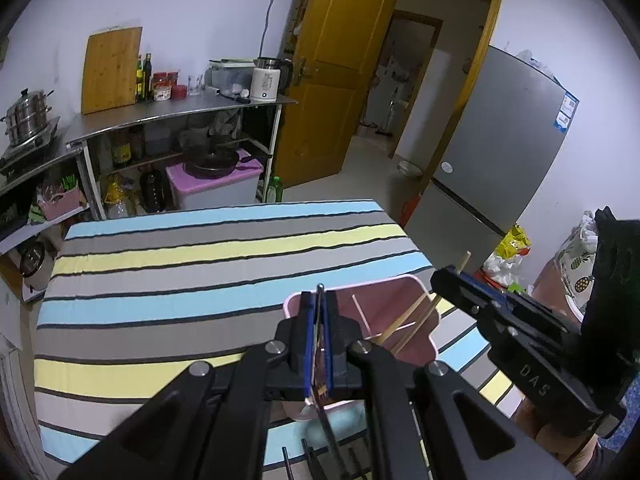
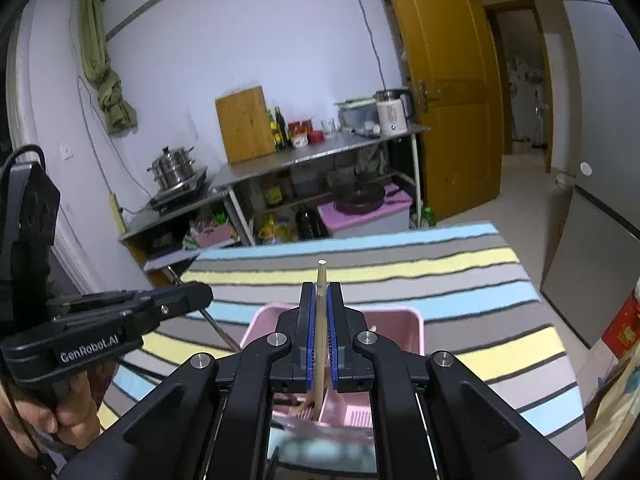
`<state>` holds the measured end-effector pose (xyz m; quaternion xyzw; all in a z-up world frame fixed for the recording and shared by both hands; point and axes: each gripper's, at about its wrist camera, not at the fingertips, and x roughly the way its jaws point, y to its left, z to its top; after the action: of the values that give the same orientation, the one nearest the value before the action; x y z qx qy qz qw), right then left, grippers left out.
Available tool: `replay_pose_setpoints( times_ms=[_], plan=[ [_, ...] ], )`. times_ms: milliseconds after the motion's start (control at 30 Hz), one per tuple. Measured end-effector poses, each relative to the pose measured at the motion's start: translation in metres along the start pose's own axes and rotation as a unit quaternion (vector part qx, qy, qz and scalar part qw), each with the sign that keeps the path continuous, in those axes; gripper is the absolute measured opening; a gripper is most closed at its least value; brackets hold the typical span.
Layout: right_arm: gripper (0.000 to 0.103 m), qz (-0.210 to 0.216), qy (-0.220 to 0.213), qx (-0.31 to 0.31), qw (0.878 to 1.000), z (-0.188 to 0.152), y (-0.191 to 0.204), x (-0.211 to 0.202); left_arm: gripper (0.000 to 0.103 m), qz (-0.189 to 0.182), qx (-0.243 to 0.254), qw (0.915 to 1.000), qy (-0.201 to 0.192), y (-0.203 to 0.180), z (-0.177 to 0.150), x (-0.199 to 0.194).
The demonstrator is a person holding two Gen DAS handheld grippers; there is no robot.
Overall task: Organize utensils
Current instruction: 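Lower both chopsticks into the basket and open both grippers, then move both open grippers back to the remaining chopsticks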
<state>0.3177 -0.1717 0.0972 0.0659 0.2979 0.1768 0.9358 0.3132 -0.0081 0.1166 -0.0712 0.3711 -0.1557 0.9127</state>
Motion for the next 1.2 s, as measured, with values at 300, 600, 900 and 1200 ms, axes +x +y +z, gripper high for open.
replay_pose_setpoints(
  times_ms=[300,600,900,1200],
  plan=[
    [0.011,0.006,0.018,-0.007,1.0,-0.007,0.002,0.003,0.007,0.012,-0.002,0.9999,-0.004,0.005,0.0,-0.006],
    [0.027,0.001,-0.021,-0.019,1.0,-0.001,0.006,-0.044,0.019,0.021,-0.003,0.9989,-0.042,0.01,0.005,-0.044],
    [0.028,-0.009,-0.035,-0.022,0.999,-0.037,0.006,-0.099,0.025,0.029,-0.009,0.9966,-0.077,0.014,-0.034,-0.096],
    [0.028,-0.019,-0.003,-0.025,1.0,-0.108,0.007,-0.138,0.027,0.036,-0.012,0.9962,-0.078,0.006,-0.109,-0.118]
  ],
)
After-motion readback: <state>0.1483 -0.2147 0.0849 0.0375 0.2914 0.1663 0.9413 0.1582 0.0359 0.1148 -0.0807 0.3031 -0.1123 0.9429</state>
